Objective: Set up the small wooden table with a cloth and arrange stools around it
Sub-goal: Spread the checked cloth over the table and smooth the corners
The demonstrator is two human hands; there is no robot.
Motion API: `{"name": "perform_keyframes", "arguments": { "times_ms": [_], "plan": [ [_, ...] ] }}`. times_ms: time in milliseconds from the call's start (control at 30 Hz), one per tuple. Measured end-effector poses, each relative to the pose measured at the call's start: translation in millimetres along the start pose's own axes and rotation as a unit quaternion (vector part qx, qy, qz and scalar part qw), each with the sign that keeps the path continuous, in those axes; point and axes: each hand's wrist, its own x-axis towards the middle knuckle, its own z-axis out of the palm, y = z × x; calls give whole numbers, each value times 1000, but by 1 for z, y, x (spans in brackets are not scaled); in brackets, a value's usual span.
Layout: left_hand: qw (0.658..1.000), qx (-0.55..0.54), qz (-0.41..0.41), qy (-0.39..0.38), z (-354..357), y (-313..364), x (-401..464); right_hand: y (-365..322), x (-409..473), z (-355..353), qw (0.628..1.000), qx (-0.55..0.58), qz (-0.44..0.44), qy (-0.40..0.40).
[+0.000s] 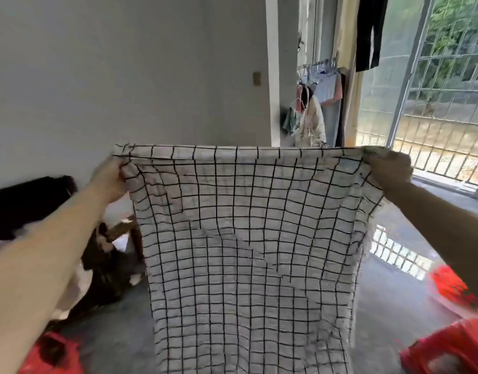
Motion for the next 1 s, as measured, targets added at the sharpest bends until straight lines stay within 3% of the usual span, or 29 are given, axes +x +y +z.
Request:
{"name": "perform_keyframes", "arguments": {
  "times_ms": [133, 333, 433, 533, 667, 800, 867, 933, 1000],
  "plan": [
    [997, 43, 36, 50, -2, 21, -30, -4, -6, -9, 1000, -16, 5, -25],
    [994, 65, 81, 21, -13, 26, -75, 5, -22, 3, 995, 22, 44, -83],
    [989, 90, 112, 44, -7, 28, -99, -1, -34, 7, 992, 58, 72, -90],
    [981, 103, 143, 79, -37, 39, -76, -8, -33, 17, 974, 54, 108, -191],
    [967, 195, 67, 148, -92, 25, -49, -3, -52, 28, 947, -59, 103, -298],
    [932, 318, -34, 173, -126, -19, -69, 42, -64, 34, 910, -54, 143, -386],
    [910, 349, -57, 216, -141, -44, -84, 83, -51, 45, 913, -58, 170, -367],
    [901, 364, -112, 207, -150, -69, -97, 114, -45, 53, 923, -31, 192, -333],
    [869, 420, -134, 224, -158, -90, -114, 110, -71, 44, 928, -25, 210, -305]
  ]
}}
